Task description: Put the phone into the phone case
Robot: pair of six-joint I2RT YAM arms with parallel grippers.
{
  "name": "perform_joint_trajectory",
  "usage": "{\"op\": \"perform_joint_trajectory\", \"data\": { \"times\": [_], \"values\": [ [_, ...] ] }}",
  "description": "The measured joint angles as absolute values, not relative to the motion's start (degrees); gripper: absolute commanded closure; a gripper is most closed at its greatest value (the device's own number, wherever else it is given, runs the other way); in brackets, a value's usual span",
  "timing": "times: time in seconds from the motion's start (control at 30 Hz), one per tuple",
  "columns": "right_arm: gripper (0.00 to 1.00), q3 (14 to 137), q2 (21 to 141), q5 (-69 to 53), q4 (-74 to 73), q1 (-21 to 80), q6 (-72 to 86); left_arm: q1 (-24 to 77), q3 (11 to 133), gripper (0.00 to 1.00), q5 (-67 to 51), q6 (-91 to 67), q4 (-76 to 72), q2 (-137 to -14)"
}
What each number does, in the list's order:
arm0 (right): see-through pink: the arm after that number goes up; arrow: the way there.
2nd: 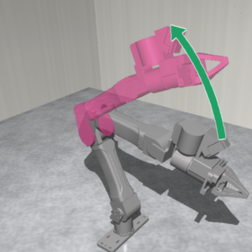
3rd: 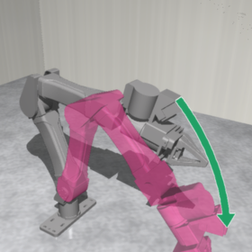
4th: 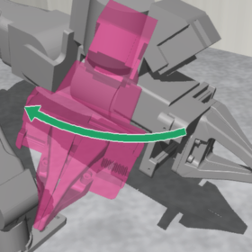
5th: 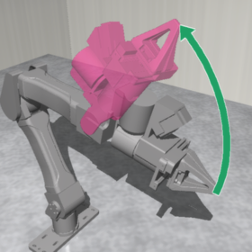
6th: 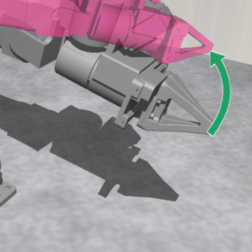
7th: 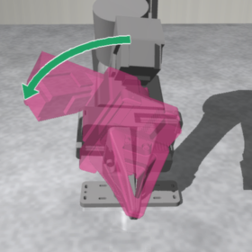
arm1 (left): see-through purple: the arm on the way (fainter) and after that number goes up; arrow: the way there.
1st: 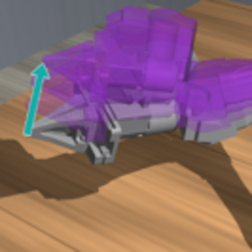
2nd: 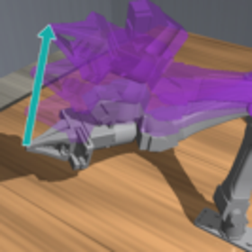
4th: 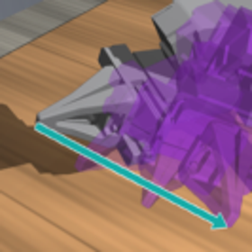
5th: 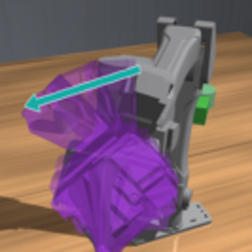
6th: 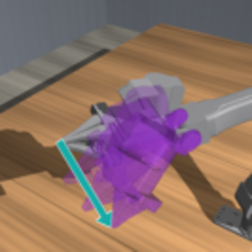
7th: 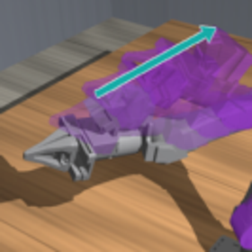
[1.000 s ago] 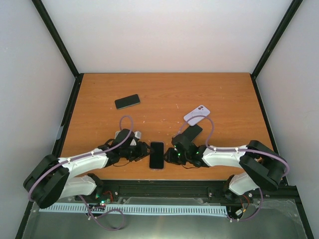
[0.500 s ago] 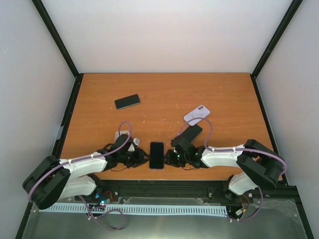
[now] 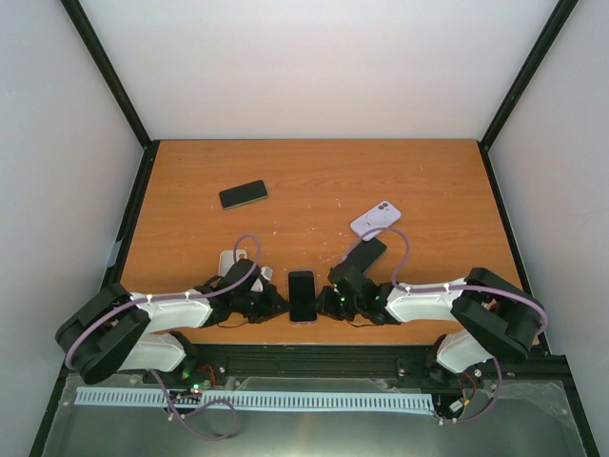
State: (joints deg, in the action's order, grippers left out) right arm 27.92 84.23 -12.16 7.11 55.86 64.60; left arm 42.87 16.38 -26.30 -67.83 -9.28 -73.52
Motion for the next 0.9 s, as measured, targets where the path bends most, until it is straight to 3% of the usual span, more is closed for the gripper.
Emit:
{"op": "perform_joint_trajectory", "data": {
  "times": [0.4, 0.7, 0.9],
  "values": [
    [0.78, 25.0, 82.5, -13.6, 12.5, 56.0, 66.3, 44.2, 16.5, 0.66, -23.0, -68.6, -7.7, -72.3],
    [0.73, 23.4, 77.6, -17.6, 24.8, 56.3, 70.4, 44.4, 16.5, 0.62, -21.9, -68.5, -5.5, -68.4],
    [0.69, 23.7, 74.6, -13.1, 17.8, 56.3, 70.1, 44.5, 16.5, 0.62, -20.9, -68.5, -4.0, -66.9]
  ]
}}
